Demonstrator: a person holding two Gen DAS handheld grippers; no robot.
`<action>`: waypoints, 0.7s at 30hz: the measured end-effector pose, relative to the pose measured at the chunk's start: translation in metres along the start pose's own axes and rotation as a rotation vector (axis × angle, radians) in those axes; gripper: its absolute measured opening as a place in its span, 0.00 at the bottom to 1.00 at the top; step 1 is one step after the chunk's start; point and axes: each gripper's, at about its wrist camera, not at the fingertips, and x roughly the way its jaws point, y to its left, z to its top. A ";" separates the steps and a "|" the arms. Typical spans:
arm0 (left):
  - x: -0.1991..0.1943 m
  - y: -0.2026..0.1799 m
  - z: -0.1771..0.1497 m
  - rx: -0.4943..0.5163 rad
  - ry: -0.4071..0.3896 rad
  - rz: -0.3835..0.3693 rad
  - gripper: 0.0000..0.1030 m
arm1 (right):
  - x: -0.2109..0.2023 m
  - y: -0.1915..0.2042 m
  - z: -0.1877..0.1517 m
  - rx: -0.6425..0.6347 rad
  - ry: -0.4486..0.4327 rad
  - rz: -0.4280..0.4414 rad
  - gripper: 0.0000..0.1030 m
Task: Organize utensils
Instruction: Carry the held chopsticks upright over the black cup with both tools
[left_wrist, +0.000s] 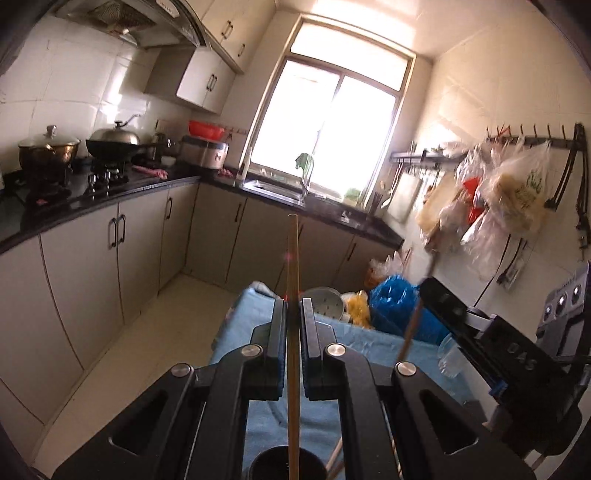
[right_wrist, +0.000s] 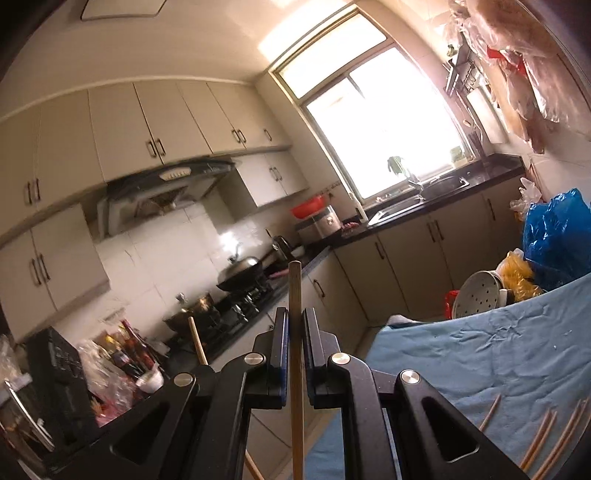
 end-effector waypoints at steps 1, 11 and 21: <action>0.006 0.000 -0.004 0.002 0.012 0.000 0.06 | 0.007 -0.001 -0.006 -0.002 0.012 -0.006 0.08; 0.041 0.015 -0.045 -0.003 0.119 0.041 0.06 | 0.033 -0.016 -0.057 -0.087 0.141 -0.095 0.08; 0.021 0.007 -0.047 0.016 0.098 0.080 0.25 | 0.027 -0.024 -0.065 -0.089 0.193 -0.116 0.41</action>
